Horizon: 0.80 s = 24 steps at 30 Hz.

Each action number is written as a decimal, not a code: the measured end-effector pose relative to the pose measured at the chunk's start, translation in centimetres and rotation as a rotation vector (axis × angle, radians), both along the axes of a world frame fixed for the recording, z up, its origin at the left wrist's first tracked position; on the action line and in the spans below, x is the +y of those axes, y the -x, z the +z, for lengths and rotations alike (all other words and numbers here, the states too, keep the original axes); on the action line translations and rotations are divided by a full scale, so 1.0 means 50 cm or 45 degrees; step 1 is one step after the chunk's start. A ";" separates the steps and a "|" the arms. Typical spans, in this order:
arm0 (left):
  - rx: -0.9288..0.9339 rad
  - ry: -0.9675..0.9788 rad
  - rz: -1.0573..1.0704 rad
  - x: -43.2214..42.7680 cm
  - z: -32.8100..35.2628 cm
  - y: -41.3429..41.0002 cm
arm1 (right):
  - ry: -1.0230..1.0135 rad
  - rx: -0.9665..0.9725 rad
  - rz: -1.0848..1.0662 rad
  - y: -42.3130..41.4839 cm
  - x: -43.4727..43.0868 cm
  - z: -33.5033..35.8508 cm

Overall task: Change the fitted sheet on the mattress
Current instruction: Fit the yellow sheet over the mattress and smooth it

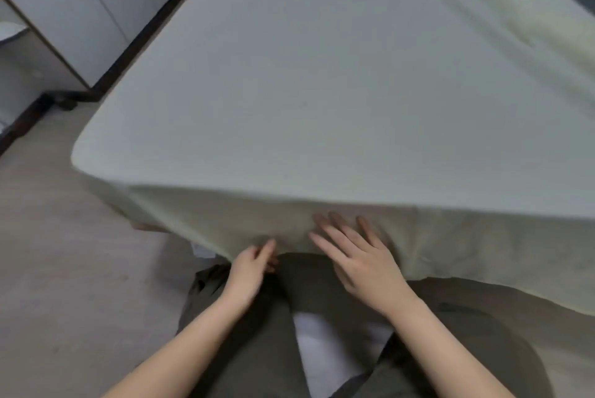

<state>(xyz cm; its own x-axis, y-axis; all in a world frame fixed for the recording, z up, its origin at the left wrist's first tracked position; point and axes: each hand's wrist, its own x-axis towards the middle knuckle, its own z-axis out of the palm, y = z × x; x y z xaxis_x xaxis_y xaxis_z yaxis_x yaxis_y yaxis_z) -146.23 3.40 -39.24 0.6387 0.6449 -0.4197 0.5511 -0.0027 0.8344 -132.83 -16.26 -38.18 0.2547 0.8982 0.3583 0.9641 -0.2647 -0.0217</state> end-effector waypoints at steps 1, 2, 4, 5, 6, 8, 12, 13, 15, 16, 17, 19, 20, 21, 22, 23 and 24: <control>0.038 0.306 0.227 0.031 -0.015 0.020 | 0.063 0.080 -0.019 0.009 0.019 -0.016; 0.021 0.557 0.404 0.063 -0.028 0.039 | 0.125 0.156 -0.038 0.019 0.036 -0.031; -0.148 0.896 0.715 0.129 -0.044 0.069 | 0.242 0.410 -0.094 0.050 0.071 -0.060; -0.243 0.980 0.861 0.160 -0.047 0.082 | 0.302 0.640 -0.162 0.067 0.092 -0.068; -0.312 1.030 0.988 0.187 -0.047 0.093 | 0.303 0.972 -0.269 0.086 0.116 -0.072; -0.380 1.061 1.054 0.227 -0.044 0.107 | -0.004 1.783 -0.617 0.115 0.167 -0.076; -0.239 0.921 0.867 0.263 -0.060 0.125 | -0.585 2.946 -1.132 0.118 0.239 -0.078; -0.216 0.899 0.807 0.266 -0.068 0.128 | -0.670 3.083 -1.164 0.117 0.245 -0.083; -0.164 0.839 0.679 0.271 -0.078 0.129 | -0.874 3.193 -1.195 0.117 0.256 -0.097; -0.137 0.833 0.623 0.270 -0.079 0.129 | -0.951 3.201 -1.205 0.118 0.259 -0.106; -0.109 0.851 0.566 0.270 -0.082 0.129 | -1.004 3.203 -1.210 0.119 0.260 -0.114; -0.053 0.941 0.455 0.263 -0.083 0.127 | -1.030 3.210 -1.264 0.123 0.257 -0.128; -0.051 1.003 0.412 0.259 -0.084 0.126 | -1.001 3.191 -1.318 0.125 0.254 -0.133; -0.068 1.061 0.391 0.254 -0.087 0.124 | -0.952 3.152 -1.374 0.126 0.251 -0.139; -0.090 1.100 0.403 0.247 -0.090 0.118 | -0.910 3.102 -1.413 0.128 0.247 -0.144; -0.115 1.115 0.455 0.241 -0.093 0.109 | -0.898 3.053 -1.429 0.129 0.244 -0.147; -0.133 1.096 0.548 0.235 -0.095 0.099 | -0.918 3.015 -1.428 0.132 0.241 -0.148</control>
